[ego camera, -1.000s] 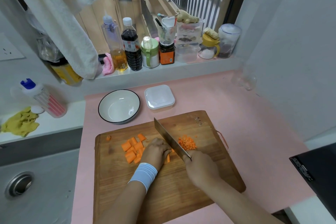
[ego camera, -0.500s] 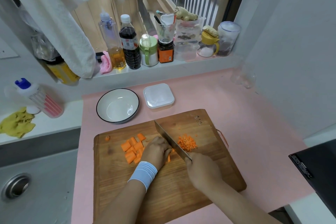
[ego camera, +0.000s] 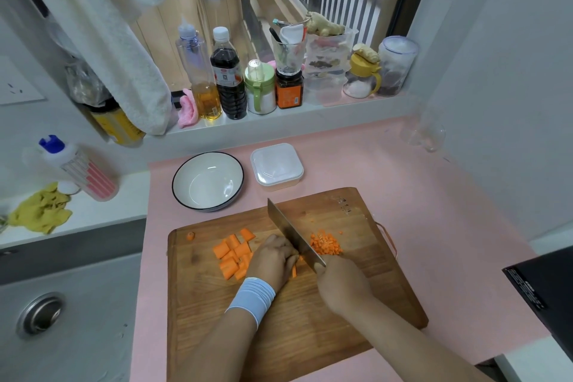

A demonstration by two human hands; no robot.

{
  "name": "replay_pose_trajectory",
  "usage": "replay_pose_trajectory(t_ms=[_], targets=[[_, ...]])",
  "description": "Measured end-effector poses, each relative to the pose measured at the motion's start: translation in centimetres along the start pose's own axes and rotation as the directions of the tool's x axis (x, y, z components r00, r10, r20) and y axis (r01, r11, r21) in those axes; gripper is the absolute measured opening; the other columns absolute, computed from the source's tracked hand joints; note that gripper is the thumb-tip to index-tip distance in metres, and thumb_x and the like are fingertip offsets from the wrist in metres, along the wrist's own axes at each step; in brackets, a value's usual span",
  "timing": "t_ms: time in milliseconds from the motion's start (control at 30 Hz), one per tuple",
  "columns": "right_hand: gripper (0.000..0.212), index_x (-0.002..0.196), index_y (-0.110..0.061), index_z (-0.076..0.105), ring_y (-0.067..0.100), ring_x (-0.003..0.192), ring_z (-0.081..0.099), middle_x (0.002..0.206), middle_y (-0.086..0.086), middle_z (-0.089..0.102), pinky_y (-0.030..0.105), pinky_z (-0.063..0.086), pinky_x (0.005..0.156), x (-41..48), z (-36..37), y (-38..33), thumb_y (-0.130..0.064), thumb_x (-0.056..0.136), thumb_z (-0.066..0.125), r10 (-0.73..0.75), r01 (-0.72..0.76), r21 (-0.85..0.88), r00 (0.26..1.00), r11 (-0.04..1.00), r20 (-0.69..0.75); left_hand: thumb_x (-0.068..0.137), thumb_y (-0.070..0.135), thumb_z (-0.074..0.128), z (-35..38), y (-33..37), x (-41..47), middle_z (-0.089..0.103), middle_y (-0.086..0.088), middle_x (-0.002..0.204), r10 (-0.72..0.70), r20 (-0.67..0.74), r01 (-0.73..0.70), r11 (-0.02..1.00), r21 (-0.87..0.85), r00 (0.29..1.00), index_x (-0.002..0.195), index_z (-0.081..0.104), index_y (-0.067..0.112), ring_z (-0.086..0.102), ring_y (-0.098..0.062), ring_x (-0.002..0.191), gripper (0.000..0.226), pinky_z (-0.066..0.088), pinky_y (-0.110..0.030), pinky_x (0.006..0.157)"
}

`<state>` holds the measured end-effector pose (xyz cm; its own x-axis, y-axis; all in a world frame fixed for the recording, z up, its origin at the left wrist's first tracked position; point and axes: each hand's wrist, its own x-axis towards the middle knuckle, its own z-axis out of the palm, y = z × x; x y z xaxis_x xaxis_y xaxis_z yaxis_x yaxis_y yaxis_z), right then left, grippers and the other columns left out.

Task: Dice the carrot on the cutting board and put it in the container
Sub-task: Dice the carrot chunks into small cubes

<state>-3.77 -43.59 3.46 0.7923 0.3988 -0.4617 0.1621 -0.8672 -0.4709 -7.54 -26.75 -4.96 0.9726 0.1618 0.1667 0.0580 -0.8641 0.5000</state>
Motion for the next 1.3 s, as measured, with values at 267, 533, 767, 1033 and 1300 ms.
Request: replay_pose_trajectory(t_ms=[267, 533, 767, 1033, 1300], targets=[[0.030, 0.082, -0.026, 0.060, 0.015, 0.070, 0.063, 0.077, -0.003, 0.065, 0.029, 0.045, 0.059, -0.6, -2.3, 1.3, -0.038, 0.105, 0.044, 0.000, 0.002, 0.165, 1.000, 0.986, -0.010, 0.089, 0.024, 0.063, -0.4, -0.1, 0.7, 0.058, 0.007, 0.101, -0.012, 0.065, 0.013, 1.000, -0.013, 0.998, 0.094, 0.067, 0.021, 0.049, -0.011, 0.100, 0.008, 0.043, -0.023, 0.089], [0.028, 0.094, -0.024, 0.062, 0.012, 0.071, 0.063, 0.080, -0.005, 0.065, 0.027, 0.047, 0.060, 0.1, -4.0, 1.6, -0.040, 0.105, 0.043, -0.010, 0.021, 0.144, 0.997, 0.989, -0.078, 0.082, 0.020, 0.069, -0.6, -0.7, 1.0, 0.068, 0.011, 0.089, 0.199, 0.039, -0.202, 0.975, 0.094, 0.979, 0.090, 0.077, 0.025, 0.058, -0.015, 0.088, 0.011, 0.055, -0.029, 0.067], [0.027, 0.114, -0.037, 0.068, 0.015, 0.081, 0.066, 0.090, -0.008, 0.070, 0.032, 0.053, 0.067, 0.1, -3.2, 2.0, -0.037, 0.103, 0.043, -0.195, 0.166, -0.153, 0.960, 0.974, -0.200, 0.086, 0.027, 0.061, -1.1, -1.8, 0.1, 0.066, 0.007, 0.085, -0.031, -0.066, 0.037, 0.995, 0.092, 0.997, 0.088, 0.075, 0.024, 0.056, -0.018, 0.087, 0.014, 0.050, -0.028, 0.074], [0.015, 0.100, -0.035, 0.065, 0.008, 0.068, 0.056, 0.081, -0.011, 0.067, 0.025, 0.042, 0.057, 0.7, -3.7, 2.6, -0.022, 0.094, 0.060, -0.416, 0.300, -0.402, 0.876, 0.865, -0.242, 0.093, 0.004, 0.049, -9.0, -3.2, 2.9, 0.068, 0.004, 0.102, -0.572, -0.208, 0.436, 0.773, -0.461, 0.793, 0.096, 0.070, 0.020, 0.060, -0.015, 0.097, 0.026, 0.045, -0.025, 0.088], [0.047, 0.092, -0.036, 0.073, 0.011, 0.047, 0.044, 0.053, -0.010, 0.046, 0.024, 0.022, 0.041, 2.0, -3.4, 1.7, -0.012, 0.054, 0.088, -0.591, 0.408, -0.615, 0.797, 0.675, -0.120, 0.085, 0.041, 0.069, -7.7, -0.7, 6.1, 0.066, 0.016, 0.107, -0.317, 0.504, 0.419, 0.902, -0.101, 0.803, 0.104, 0.073, 0.036, 0.058, -0.006, 0.102, 0.021, 0.041, -0.021, 0.091]])
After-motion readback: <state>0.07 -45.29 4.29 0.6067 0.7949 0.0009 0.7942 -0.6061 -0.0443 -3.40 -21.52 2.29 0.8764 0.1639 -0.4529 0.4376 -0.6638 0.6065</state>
